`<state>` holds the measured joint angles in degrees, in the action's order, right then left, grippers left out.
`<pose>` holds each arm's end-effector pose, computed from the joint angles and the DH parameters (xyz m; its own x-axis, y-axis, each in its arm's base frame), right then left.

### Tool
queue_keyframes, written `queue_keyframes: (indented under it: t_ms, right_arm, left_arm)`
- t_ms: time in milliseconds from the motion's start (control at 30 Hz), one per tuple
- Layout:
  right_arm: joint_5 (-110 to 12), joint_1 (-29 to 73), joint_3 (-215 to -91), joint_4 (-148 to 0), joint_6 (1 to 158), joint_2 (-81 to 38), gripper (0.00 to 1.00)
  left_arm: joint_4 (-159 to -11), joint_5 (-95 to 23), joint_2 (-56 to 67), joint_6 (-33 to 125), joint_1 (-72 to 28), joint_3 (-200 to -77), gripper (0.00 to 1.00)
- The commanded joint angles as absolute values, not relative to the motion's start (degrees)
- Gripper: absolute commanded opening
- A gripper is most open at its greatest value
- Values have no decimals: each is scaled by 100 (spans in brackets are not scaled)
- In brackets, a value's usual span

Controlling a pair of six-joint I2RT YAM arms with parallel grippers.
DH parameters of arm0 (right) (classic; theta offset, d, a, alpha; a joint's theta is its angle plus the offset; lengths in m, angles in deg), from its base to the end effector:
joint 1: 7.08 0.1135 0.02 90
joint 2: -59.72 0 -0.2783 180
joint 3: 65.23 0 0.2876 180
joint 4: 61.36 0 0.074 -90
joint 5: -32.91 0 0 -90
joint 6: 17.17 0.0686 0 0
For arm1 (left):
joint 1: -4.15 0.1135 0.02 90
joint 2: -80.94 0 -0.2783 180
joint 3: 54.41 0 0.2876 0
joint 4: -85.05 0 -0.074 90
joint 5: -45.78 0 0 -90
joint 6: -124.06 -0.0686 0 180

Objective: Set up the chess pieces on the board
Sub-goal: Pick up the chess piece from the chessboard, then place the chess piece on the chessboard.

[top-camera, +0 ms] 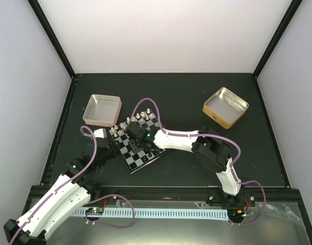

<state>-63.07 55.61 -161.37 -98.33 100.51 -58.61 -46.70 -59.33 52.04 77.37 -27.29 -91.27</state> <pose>0.2318 0.4332 0.1277 -0.7480 -0.4416 -0.4955 -0.5779 0.8005 0.1589 0.1528 -0.0725 0.1971 -0.6305 -0.3907 -0.6707 -0.1355 0.9062 -0.4006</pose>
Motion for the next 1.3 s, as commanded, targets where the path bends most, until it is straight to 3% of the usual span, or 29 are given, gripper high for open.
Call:
queue_keyframes:
  t_ms: [0, 333, 467, 567, 867, 1267]
  right_arm:
    - [-6483, 5576, -16339, -9955, 9955, -6028, 26]
    - [-6563, 5573, -16455, -9994, 9877, -6252, 23]
    - [-6669, 5574, -16411, -9950, 9847, -6223, 10]
    - [-6814, 5569, -16223, -9667, 9764, -6021, 9]
    - [-6785, 5550, -15197, -8094, 9076, -4632, 9]
    - [-4718, 5465, -12659, -5698, 8230, -2214, 10]
  left_arm:
    - [-4619, -5872, 5151, 7740, -2678, -9122, 59]
    - [-4655, -5838, 5105, 7714, -2672, -9124, 59]
    - [-4666, -5796, 5119, 7740, -2670, -9124, 60]
    - [-4727, -5670, 5176, 7814, -2659, -9116, 60]
    - [-5239, -5056, 5488, 8097, -2639, -9143, 63]
    - [-6235, -2890, 5935, 8258, -2587, -9565, 68]
